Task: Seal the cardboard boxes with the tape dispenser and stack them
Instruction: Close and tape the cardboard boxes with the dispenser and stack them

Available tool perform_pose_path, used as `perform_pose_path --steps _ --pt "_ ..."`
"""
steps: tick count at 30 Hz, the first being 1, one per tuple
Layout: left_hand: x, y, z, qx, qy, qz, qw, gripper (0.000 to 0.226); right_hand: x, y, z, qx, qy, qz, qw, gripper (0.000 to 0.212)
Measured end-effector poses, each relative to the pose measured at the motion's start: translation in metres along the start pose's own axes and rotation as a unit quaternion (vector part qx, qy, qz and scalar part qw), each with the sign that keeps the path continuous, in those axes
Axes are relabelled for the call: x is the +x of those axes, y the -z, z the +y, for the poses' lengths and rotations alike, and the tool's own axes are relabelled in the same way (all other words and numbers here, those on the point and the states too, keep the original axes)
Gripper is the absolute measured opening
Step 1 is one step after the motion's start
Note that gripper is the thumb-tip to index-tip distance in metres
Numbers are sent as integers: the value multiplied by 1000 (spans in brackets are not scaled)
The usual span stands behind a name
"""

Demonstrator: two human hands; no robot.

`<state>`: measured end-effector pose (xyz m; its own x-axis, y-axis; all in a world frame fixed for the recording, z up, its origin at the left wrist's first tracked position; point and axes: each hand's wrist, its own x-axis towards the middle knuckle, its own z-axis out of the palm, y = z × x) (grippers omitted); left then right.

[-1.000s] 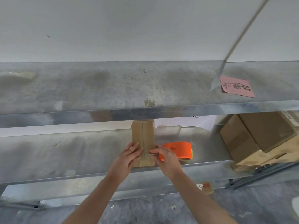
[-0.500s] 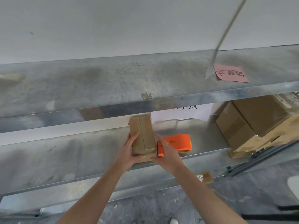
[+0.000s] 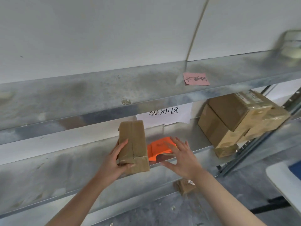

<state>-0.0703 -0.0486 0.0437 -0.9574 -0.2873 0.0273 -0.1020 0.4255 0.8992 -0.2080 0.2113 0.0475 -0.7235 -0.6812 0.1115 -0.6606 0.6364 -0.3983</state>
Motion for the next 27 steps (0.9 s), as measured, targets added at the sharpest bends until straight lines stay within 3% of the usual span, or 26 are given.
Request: perform_pose_path --steps 6,13,18,22,27 --pt "19 -38 59 -25 -31 -20 999 90 -9 62 45 -36 -22 45 998 109" --pt "44 -115 112 -31 -41 -51 997 90 -41 117 121 -38 -22 49 998 80" --pt "46 -175 143 16 -4 -40 999 91 -68 157 175 -35 -9 49 998 79" --pt "43 -219 175 45 -22 -4 999 82 -86 180 218 -32 -8 23 999 78" --pt "60 -251 166 14 23 -17 999 88 -102 195 262 -31 -17 17 999 76"
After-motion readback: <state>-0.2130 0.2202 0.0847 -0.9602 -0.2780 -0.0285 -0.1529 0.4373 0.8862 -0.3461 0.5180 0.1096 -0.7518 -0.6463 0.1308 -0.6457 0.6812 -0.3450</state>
